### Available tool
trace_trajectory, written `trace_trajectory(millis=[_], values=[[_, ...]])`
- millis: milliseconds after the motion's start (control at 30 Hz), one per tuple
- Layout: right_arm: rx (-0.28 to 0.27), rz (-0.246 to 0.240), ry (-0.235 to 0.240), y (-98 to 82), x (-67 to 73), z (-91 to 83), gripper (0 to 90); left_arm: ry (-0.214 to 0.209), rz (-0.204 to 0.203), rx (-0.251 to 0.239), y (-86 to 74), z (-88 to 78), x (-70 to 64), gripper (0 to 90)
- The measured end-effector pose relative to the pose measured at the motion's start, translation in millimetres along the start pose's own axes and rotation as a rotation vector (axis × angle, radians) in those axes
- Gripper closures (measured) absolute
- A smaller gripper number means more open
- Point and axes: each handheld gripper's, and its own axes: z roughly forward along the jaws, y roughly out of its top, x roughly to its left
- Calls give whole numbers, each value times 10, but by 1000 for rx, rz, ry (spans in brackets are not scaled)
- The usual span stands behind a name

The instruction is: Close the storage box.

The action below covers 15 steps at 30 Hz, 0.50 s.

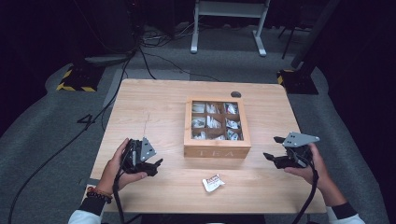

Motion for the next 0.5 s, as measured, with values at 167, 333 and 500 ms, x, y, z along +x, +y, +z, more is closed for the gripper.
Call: trace_trajectory(millis=[167, 333, 500], values=[[19, 23, -27, -170, -25, -23, 256, 16, 16, 21, -113, -29, -24, 170], [46, 62, -41, -371, -56, -27, 253, 13, 1, 30, -231, -42, -30, 170], [70, 100, -65, -570, -80, -43, 246, 7, -31, 50, -375, -16, -20, 170]])
